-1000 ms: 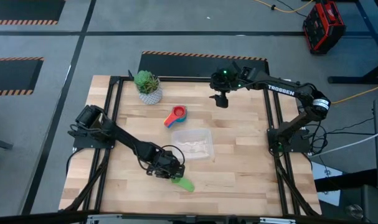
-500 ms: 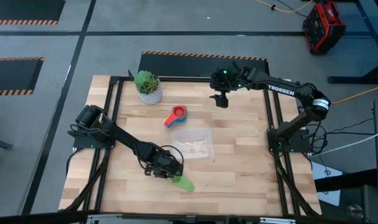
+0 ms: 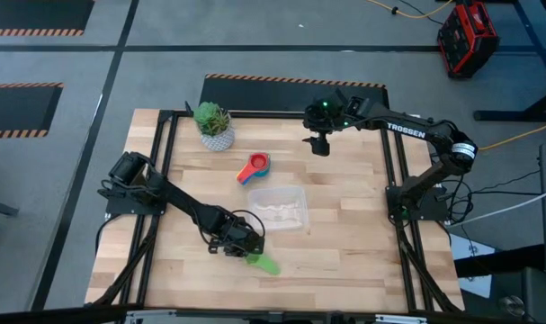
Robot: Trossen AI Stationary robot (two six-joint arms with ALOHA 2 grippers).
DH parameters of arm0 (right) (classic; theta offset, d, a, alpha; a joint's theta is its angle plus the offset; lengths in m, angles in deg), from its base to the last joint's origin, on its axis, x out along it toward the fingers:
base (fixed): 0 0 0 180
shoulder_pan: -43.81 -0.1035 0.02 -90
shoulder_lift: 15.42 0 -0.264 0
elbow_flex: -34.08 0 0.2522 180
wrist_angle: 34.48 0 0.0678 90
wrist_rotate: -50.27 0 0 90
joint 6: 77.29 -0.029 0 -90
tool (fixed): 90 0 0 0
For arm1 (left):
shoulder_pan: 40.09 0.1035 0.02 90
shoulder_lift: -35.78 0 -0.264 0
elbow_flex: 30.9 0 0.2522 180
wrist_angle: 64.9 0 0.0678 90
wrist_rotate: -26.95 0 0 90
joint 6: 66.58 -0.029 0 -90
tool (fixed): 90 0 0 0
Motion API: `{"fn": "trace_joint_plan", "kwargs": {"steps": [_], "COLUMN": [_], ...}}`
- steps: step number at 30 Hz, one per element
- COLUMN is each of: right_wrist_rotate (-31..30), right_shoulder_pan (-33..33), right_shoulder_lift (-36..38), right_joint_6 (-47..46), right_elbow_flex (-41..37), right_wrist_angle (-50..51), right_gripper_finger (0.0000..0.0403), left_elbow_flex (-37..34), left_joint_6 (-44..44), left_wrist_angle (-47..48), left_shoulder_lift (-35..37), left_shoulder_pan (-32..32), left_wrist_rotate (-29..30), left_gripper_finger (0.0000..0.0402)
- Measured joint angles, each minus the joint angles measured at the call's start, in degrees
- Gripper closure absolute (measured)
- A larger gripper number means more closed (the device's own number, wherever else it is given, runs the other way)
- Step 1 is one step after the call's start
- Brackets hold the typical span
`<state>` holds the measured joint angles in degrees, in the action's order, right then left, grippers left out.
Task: Nest measuring cups in basket
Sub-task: Stack the green measuring cup on top of the red measuring cup
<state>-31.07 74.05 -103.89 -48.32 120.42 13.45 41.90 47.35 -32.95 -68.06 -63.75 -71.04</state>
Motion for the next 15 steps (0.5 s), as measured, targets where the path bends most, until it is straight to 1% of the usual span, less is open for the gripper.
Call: {"fn": "trace_joint_plan", "kwargs": {"steps": [5,8,11,15], "right_wrist_rotate": [0.0,0.0,0.0,0.0], "right_shoulder_pan": [0.0,0.0,0.0,0.0], "right_shoulder_lift": [0.0,0.0,0.0,0.0], "right_joint_6": [0.0,0.0,0.0,0.0], "right_elbow_flex": [0.0,0.0,0.0,0.0], "right_wrist_angle": [0.0,0.0,0.0,0.0], "right_gripper_finger": [0.0098,0.0098,0.0098,0.0098], "left_elbow_flex": [0.0,0.0,0.0,-0.1], "left_joint_6": [-0.4,-3.1,-8.0,-17.8], "left_wrist_angle": [0.4,0.4,0.5,0.8], "left_shoulder_lift": [0.0,0.0,0.1,1.5], "left_shoulder_pan": [0.0,0.0,0.0,0.0], "left_wrist_rotate": [0.1,0.1,-0.6,-3.5], "left_gripper_finger": [0.0388,0.0395,0.0397,0.0398]}}
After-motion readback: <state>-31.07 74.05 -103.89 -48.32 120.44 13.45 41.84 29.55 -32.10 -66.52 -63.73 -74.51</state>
